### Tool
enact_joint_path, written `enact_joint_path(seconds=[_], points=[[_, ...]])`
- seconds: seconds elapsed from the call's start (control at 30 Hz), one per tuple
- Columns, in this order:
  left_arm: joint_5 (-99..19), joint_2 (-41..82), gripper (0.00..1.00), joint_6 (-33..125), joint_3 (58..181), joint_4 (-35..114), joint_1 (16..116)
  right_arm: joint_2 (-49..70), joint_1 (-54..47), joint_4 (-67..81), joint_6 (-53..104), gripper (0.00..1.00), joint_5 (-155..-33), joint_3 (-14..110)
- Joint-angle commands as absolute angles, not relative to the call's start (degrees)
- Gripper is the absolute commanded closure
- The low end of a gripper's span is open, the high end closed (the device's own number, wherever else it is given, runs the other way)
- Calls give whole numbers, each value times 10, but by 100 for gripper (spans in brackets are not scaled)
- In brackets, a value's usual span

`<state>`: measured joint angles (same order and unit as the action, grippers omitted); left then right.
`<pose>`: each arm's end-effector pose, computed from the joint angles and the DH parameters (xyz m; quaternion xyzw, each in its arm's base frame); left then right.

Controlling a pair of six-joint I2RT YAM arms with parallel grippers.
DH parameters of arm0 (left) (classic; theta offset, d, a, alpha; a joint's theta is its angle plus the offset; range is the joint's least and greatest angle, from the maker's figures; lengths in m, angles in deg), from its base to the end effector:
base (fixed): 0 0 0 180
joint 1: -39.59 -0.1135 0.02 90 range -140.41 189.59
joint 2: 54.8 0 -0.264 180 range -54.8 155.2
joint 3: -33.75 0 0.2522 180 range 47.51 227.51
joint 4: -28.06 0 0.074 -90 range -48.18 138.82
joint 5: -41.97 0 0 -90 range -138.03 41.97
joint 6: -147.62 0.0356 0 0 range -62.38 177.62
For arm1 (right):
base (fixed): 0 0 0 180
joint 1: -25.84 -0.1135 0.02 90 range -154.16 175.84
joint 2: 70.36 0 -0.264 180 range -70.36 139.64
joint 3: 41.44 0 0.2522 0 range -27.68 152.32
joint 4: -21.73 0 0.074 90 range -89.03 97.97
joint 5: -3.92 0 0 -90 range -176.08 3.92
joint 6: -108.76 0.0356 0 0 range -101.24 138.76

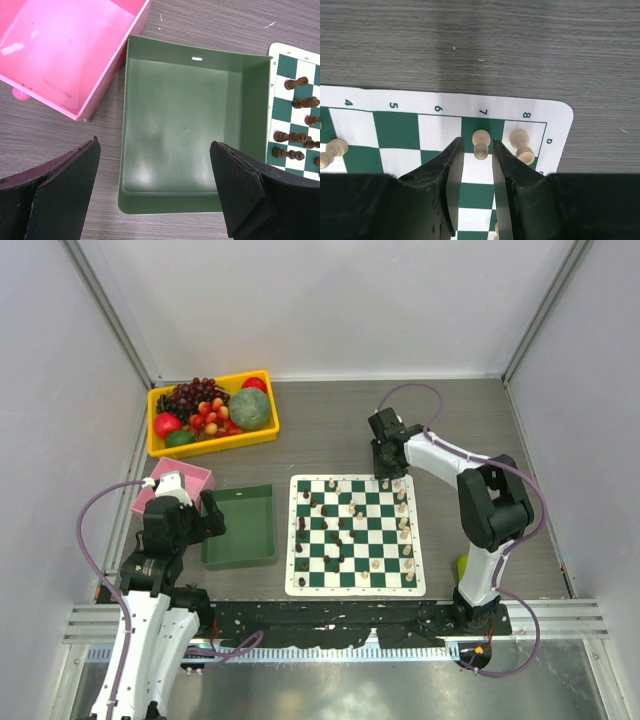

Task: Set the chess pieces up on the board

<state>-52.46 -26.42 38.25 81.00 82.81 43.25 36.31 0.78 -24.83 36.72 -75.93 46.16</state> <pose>0.1150 -0.0046 0.2564 -0.1390 0.8791 -0.0570 0.4523 0.3461 0.1549 0.1847 -0.0417 0.9729 -0.0034 0.2273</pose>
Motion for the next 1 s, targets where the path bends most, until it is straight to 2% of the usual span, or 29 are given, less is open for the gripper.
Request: enact_joint_path(seconds=[0.0,0.33,0.63,0.97], points=[[-517,-269,1,383,829,815,431,312,1,-260,357,64,-757,507],[-517,-271,1,382,828,815,432,372,-75,-269,374,57,-773,596],[-518,-275,1,382,828,815,431,452,-132,-277,384,57,-787,678],[-518,-275,1,382,828,815,431,490,-141,-280,383,57,-795,690]])
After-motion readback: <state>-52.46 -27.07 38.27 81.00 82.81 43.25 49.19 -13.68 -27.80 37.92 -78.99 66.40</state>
